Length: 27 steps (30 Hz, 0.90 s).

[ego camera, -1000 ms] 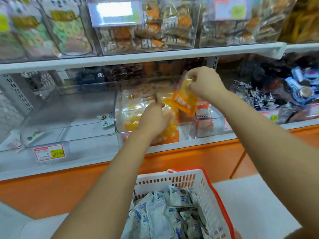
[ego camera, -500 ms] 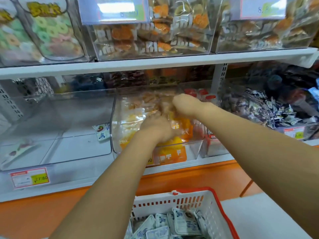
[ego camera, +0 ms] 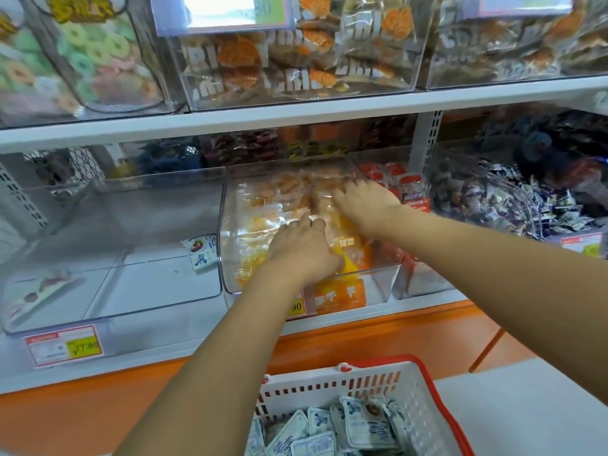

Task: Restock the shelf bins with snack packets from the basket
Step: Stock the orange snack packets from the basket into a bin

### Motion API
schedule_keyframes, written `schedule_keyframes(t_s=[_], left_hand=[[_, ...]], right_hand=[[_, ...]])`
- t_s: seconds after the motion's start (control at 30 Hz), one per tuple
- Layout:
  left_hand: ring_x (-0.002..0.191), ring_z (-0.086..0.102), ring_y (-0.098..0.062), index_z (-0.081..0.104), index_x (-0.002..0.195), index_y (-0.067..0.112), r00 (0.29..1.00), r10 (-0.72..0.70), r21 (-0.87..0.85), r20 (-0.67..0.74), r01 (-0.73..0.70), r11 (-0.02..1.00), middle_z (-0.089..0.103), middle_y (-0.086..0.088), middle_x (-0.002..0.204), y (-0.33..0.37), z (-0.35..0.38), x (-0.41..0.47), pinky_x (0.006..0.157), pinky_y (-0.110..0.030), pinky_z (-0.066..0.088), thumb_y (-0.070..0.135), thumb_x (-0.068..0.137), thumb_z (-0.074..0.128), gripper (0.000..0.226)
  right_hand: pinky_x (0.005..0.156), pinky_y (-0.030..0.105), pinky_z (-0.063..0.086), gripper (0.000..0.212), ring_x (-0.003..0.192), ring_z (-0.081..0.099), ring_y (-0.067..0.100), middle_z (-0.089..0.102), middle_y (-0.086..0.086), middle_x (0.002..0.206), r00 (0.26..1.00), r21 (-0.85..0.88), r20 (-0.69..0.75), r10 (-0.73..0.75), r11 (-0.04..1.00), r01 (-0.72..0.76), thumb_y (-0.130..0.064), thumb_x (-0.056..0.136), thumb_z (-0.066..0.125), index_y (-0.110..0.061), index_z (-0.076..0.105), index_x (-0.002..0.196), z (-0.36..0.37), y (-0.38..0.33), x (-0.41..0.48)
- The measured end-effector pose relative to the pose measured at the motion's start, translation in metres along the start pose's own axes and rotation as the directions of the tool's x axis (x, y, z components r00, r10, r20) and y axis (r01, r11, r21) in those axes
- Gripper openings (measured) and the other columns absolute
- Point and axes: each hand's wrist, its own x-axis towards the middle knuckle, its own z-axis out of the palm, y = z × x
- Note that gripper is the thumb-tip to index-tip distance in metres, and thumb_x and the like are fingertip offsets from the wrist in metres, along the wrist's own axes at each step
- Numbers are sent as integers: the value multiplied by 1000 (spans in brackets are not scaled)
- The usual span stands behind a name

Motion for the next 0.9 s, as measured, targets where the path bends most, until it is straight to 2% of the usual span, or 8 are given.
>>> schedule_keyframes(t_s=[0.1,0.23,0.43,0.57,0.67,0.77,0.83,0.9], left_hand=[[133,34,-26,31,144,16,1000,-11,-4,-10,11,1000,34,-7,146,1,1,1,108,-37,28,46,85,54,69],[132,36,-25,34,143,18,999,-26,-25,-32,25,999,36,-5,146,2,1,0,105,-36,32,45,84,61,70],[120,50,-28,42,137,13,990,-53,-6,-135,52,999,50,-7,135,5,1,-8,91,-36,43,51,80,66,72],[131,38,-24,43,135,9,957,14,-16,-290,-19,1000,45,-8,139,9,3,-25,102,-32,36,52,85,60,68],[141,25,-22,48,132,8,858,105,-115,-503,-187,976,46,-7,138,7,3,-50,111,-31,25,43,92,54,54],[115,47,-21,61,106,12,754,172,-151,-634,-338,929,58,-5,110,4,12,-89,96,-33,38,38,93,48,32],[88,50,-16,61,86,14,781,206,-151,-590,-357,922,57,0,87,1,30,-118,75,-29,40,37,93,43,30],[74,52,-16,60,75,14,874,197,-139,-444,-285,949,56,2,75,-6,57,-144,61,-28,37,34,95,45,32]], right_hand=[[108,39,33,57,133,33,35,34,18,144,999,-27,-44,-21,999,20,-7,89,52,-14,32,141,0,-4,6],[100,39,38,64,131,36,37,32,17,144,999,11,-36,-39,999,40,-8,90,54,-26,27,145,-5,-5,1],[80,43,45,63,110,54,43,40,22,129,995,342,-66,71,939,-44,12,85,45,-12,29,141,-21,3,-29],[78,39,46,31,100,57,36,51,15,114,961,551,-203,188,833,-47,-4,89,52,-7,48,119,-14,11,-54],[69,36,41,19,80,56,27,60,9,86,891,660,-337,304,751,-7,-30,95,53,-12,52,88,-8,4,-88],[57,34,33,34,62,48,23,50,1,62,871,736,-343,352,677,16,-38,96,50,-15,46,71,0,-18,-126],[55,33,31,41,59,47,22,44,-2,56,913,771,-261,313,637,1,-41,96,49,-17,41,64,9,-39,-146],[54,31,29,43,58,45,19,41,-4,56,969,766,-80,232,637,-89,-42,97,48,-18,38,61,24,-63,-161]])
